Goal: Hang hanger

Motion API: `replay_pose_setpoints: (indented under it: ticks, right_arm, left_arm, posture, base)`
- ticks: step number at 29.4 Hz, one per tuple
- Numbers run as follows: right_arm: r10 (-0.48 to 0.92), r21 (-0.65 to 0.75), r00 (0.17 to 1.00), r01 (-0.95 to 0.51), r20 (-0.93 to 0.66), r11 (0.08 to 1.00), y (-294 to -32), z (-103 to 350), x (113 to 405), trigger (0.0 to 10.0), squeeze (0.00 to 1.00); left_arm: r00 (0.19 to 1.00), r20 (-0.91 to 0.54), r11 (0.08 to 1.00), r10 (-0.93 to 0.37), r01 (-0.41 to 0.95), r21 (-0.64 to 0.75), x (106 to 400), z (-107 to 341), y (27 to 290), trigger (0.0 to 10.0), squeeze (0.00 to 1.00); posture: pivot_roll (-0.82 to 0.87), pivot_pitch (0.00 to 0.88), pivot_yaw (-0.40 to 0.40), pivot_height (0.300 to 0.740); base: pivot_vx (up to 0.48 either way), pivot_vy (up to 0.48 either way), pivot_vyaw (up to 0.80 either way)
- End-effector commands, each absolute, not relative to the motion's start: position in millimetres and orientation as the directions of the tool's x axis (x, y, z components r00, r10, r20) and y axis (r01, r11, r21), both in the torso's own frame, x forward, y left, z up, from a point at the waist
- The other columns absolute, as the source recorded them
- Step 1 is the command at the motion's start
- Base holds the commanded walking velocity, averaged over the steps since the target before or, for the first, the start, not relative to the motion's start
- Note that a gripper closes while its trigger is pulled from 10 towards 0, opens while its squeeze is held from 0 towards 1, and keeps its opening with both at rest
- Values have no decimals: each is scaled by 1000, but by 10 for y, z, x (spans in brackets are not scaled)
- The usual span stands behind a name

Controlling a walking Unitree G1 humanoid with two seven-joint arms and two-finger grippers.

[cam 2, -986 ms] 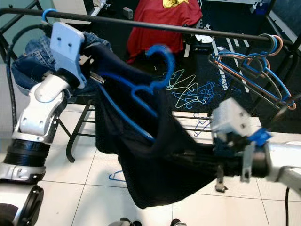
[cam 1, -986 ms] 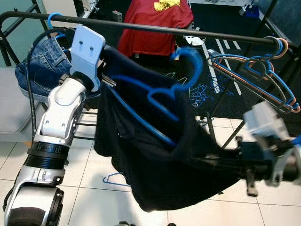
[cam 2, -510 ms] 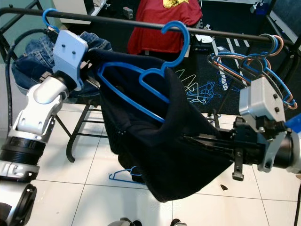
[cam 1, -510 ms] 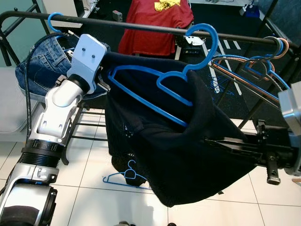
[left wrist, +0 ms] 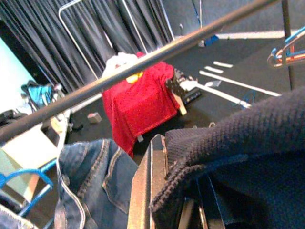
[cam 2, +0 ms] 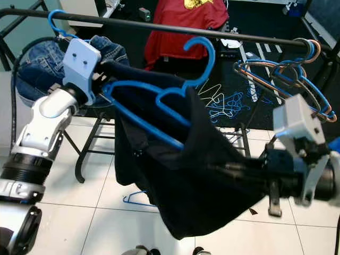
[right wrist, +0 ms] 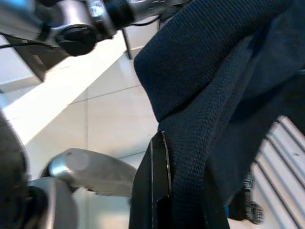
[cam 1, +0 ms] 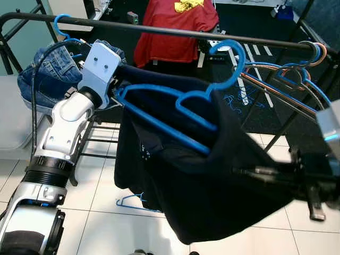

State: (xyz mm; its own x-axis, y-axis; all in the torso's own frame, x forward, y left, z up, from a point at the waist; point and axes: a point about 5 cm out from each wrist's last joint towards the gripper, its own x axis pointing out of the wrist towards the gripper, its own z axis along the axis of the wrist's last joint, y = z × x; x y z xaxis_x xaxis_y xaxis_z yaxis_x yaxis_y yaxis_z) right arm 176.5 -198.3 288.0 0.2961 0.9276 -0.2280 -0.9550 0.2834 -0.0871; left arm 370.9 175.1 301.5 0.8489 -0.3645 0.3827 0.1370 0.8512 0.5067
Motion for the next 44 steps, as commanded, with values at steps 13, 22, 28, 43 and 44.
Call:
replay_pose_setpoints:
  ticks: [13, 22, 28, 43, 44]
  right_arm:
    - [921, -187, 345, -932, -180, 312, -2055, 3060, 1792, 0, 0]
    - [881, -269, 468, -859, -67, 435, -2305, 3320, 1779, 0, 0]
    - [846, -305, 531, -814, -44, 495, -2387, 3352, 1832, 0, 0]
    - [732, -383, 648, -744, -213, 547, -2438, 3142, 2107, 0, 0]
    - [732, -383, 648, -744, -213, 547, -2438, 3142, 2107, 0, 0]
  left_arm:
    - [886, 220, 843, -409, 274, 463, 3748, 2732, 1939, 1804, 0]
    - [907, 80, 867, -414, 366, 338, 3742, 2327, 1984, 1529, 0]
    - [878, 112, 884, -466, 457, 99, 3657, 2160, 1948, 2275, 0]
    - [421, 108, 421, -901, 907, -26, 2938, 2010, 1678, 10000, 710]
    - [421, 108, 421, -901, 907, -26, 2938, 2010, 1678, 10000, 710]
  posture:
    - [-74, 191, 7, 740]
    - [-76, 189, 13, 740]
    - [-72, 189, 12, 740]
    - [-67, 195, 1, 740]
    - [-67, 195, 1, 740]
  base:
    - [0, 0, 0]
    - [0, 0, 0]
    - [0, 0, 0]
    - [0, 0, 0]
    - [0, 0, 0]
